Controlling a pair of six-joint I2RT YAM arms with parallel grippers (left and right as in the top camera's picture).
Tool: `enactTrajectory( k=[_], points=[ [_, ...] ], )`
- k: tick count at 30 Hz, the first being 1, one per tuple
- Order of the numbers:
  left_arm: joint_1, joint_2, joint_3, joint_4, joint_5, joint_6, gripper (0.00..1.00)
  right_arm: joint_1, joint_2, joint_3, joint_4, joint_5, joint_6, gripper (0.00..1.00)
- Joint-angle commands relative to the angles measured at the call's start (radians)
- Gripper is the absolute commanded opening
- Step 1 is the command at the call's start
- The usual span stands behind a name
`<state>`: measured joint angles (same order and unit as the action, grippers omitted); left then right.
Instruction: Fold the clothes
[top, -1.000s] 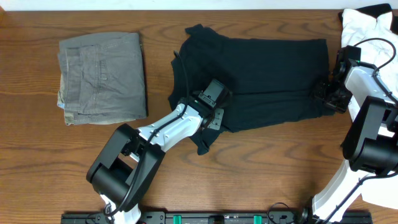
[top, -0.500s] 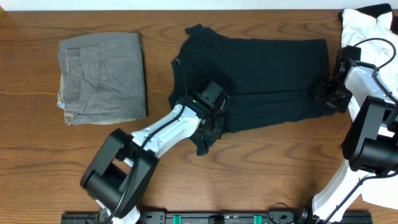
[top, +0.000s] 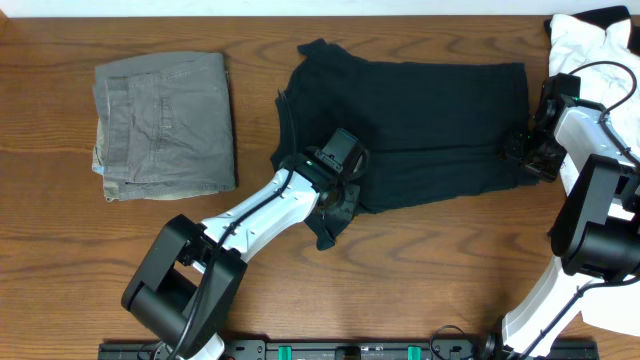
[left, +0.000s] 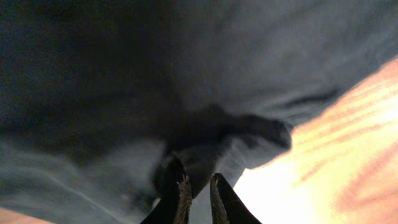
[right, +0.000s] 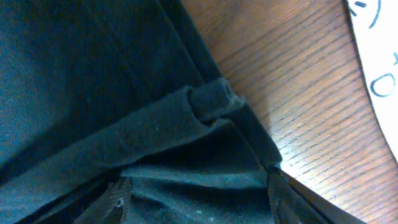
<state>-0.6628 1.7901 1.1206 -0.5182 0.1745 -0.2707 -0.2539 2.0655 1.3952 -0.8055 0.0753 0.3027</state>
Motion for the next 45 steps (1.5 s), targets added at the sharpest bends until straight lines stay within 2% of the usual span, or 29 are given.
enactTrajectory(
  k=[1,4,6,16,28,35,39,40,45],
  points=[
    [0.001,-0.032,0.005,0.02,-0.075,0.071,0.17,0.005,0.074,-0.029,0.009,-0.012,-0.004,0.7],
    [0.0,-0.029,0.003,0.015,-0.075,0.15,0.31,0.005,0.074,-0.029,0.009,-0.012,-0.004,0.7],
    [0.0,-0.023,0.002,0.006,-0.075,0.206,0.38,0.005,0.074,-0.029,0.009,-0.012,-0.004,0.7],
    [0.0,0.034,-0.003,0.014,-0.075,0.346,0.43,0.006,0.074,-0.029,0.009,-0.012,-0.004,0.7],
    [0.0,0.043,-0.003,0.017,-0.074,0.346,0.42,0.005,0.074,-0.029,0.011,-0.012,-0.004,0.7],
    [0.0,0.053,-0.003,0.023,-0.07,0.345,0.19,0.005,0.074,-0.029,0.011,-0.012,-0.004,0.7],
    [0.0,0.054,-0.003,0.023,-0.07,0.345,0.19,0.005,0.074,-0.029,0.012,-0.012,-0.004,0.7],
    [0.0,0.054,-0.003,0.023,-0.07,0.345,0.14,0.005,0.074,-0.029,0.012,-0.012,-0.004,0.7],
    [0.0,0.054,-0.003,0.023,-0.07,0.345,0.06,0.005,0.074,-0.029,0.012,-0.012,-0.004,0.7]
  ],
)
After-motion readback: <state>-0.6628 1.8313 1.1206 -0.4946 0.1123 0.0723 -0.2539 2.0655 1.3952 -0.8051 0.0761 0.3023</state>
